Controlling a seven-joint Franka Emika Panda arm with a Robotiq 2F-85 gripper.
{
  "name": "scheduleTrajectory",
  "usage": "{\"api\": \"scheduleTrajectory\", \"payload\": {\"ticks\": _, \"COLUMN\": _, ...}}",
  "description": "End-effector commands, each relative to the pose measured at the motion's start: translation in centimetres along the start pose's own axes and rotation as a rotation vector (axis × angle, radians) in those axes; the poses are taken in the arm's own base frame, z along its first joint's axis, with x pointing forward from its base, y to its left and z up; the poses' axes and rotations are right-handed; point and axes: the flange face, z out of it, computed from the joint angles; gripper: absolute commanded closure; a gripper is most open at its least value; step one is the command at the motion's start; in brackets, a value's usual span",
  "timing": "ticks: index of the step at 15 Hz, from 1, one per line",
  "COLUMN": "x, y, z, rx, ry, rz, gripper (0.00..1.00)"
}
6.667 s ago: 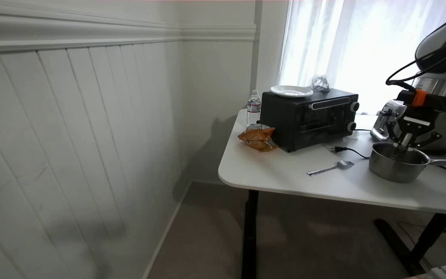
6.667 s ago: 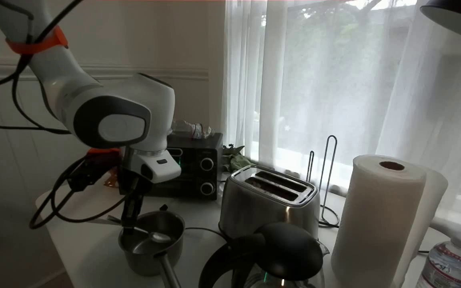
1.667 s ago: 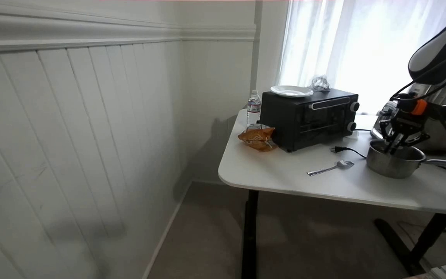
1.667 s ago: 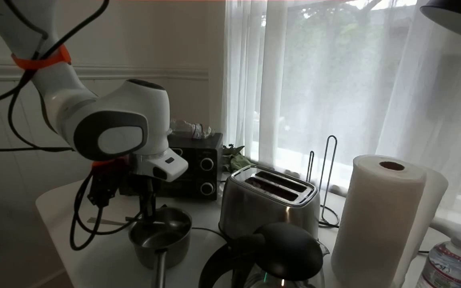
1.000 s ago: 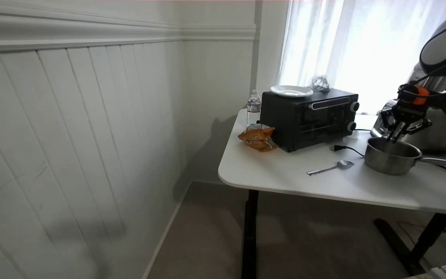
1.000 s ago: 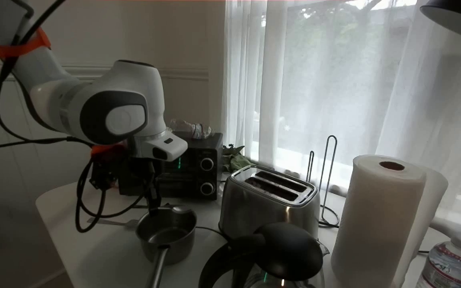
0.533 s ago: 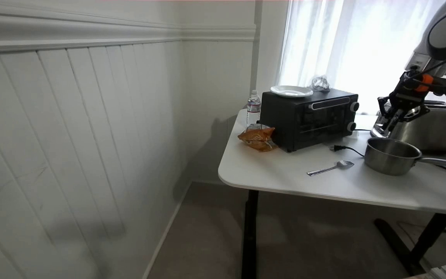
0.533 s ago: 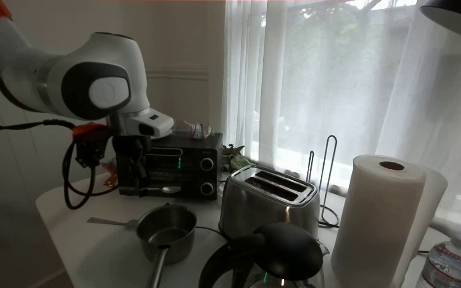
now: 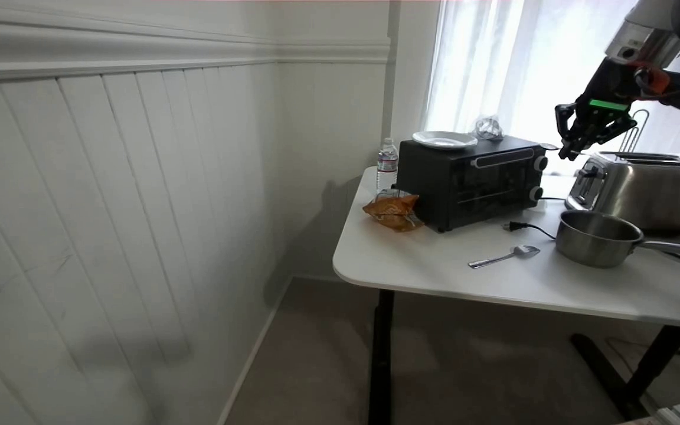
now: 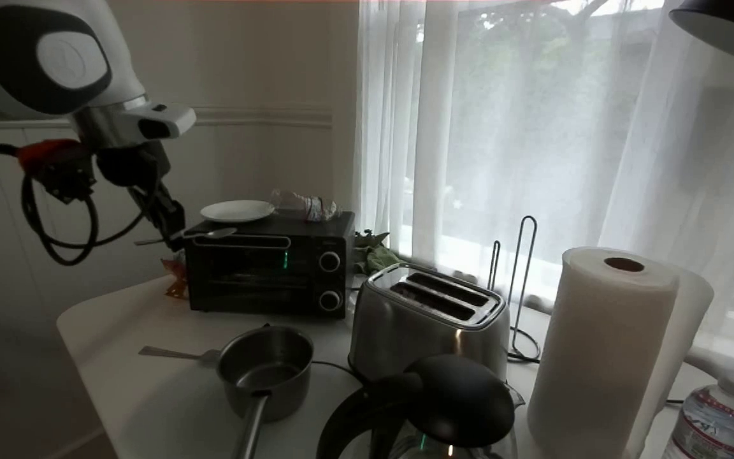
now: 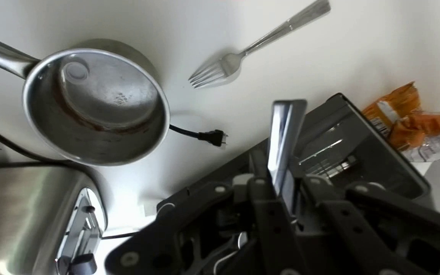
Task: Pick up the silver spoon from the silver pot, scoop some substance from the silver pot and put it on the white plate on the black oven, put the silver spoon on the white plate
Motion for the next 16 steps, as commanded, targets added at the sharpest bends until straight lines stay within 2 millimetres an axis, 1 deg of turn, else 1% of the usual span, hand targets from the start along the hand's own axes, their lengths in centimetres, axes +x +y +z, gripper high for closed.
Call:
{"api": "scheduleTrajectory", "payload": {"ticks": 1, "x": -3.1, "y": -2.9, "z": -4.3, "rx": -0.001, "ry": 0.068, "rz": -0.086, "gripper": 0.97}}
{"api": "scheduleTrajectory", "payload": {"ticks": 2, "x": -3.8, "y": -3.6, "z": -5.0, "rx": -0.002, "ry": 0.075, "rz": -0.109, "gripper": 0.97}}
{"api": "scheduleTrajectory", "payload": {"ticks": 3, "x": -5.0, "y": -3.5, "z": -5.3, "rx": 0.001, "ry": 0.076, "rz": -0.133, "gripper": 0.97}}
{"api": "scheduleTrajectory", "payload": {"ticks": 5, "x": -5.3, "y": -5.2, "z": -6.0, "rx": 0.003, "ry": 0.078, "rz": -0.161, "gripper": 0.97}}
{"api": "scheduleTrajectory", "payload": {"ticks": 6, "x": -4.7, "y": -4.4, "z": -5.0, "rx": 0.009, "ry": 0.066, "rz": -0.154, "gripper": 0.87}}
{"api": "scheduleTrajectory", "payload": {"ticks": 8, "x": -5.2, "y": -4.9, "z": -5.5, "rx": 0.01, "ry": 0.074, "rz": -0.17, "gripper": 0.87}}
{"api": "scheduleTrajectory", "payload": {"ticks": 14, "x": -5.2, "y": -5.0, "z": -5.5, "rx": 0.009, "ry": 0.073, "rz": -0.171, "gripper": 0.87}}
{"api": "scheduleTrajectory", "payload": {"ticks": 15, "x": -5.2, "y": -5.0, "z": -5.5, "rx": 0.009, "ry": 0.073, "rz": -0.171, "gripper": 0.97}}
{"api": "scheduleTrajectory", "payload": {"ticks": 16, "x": -4.8, "y": -5.5, "z": -5.6, "rx": 0.008, "ry": 0.087, "rz": -0.179, "gripper": 0.97}}
